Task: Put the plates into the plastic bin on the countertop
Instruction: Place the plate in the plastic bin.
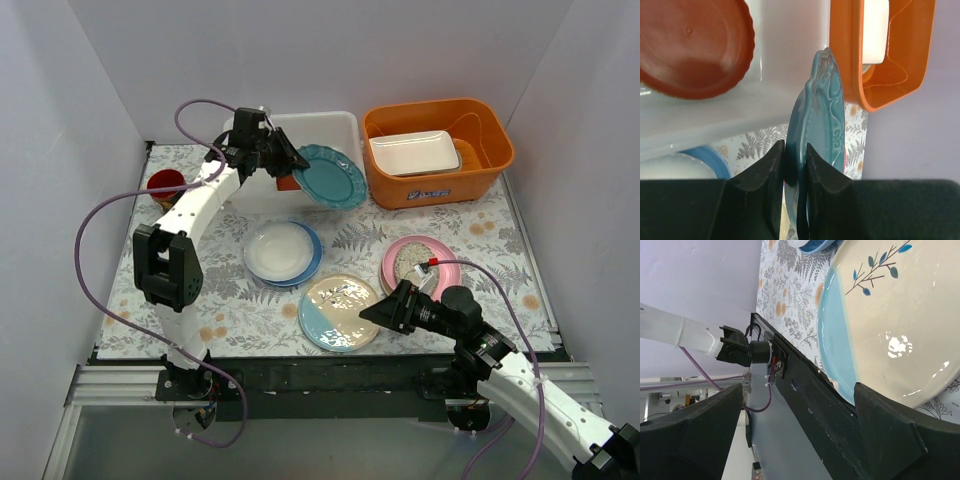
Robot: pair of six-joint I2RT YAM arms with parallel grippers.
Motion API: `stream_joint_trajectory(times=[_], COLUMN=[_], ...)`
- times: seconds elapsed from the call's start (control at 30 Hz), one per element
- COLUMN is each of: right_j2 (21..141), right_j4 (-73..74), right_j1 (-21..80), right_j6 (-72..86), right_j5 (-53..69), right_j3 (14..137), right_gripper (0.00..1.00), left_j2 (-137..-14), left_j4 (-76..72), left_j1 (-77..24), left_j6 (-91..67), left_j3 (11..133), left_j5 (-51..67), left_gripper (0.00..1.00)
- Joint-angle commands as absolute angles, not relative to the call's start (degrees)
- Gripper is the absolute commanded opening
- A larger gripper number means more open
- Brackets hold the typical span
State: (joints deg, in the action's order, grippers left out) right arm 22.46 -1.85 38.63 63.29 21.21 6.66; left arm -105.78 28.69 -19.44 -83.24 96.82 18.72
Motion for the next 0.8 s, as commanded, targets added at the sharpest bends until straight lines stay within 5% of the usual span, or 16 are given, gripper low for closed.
stream_joint_trajectory(times=[0.0, 0.77], right_j2=[21.3, 21.4], right_j4=[-4.2, -7.7], right_j1=[38.8, 38.7], right_j6=[64.1, 66.1], right_j5=[22.1, 23.8], right_j3=[5.8, 1.7], right_gripper=[0.98, 0.98], left_j2=[-106.5, -122.7], left_j4=[26.2, 28.9], left_j1=[-17.7, -11.7], left_j6=[-84.6, -87.1], left_j3=[107.0, 126.5], left_j5=[22.7, 22.4], left_gripper=[0.00, 0.00])
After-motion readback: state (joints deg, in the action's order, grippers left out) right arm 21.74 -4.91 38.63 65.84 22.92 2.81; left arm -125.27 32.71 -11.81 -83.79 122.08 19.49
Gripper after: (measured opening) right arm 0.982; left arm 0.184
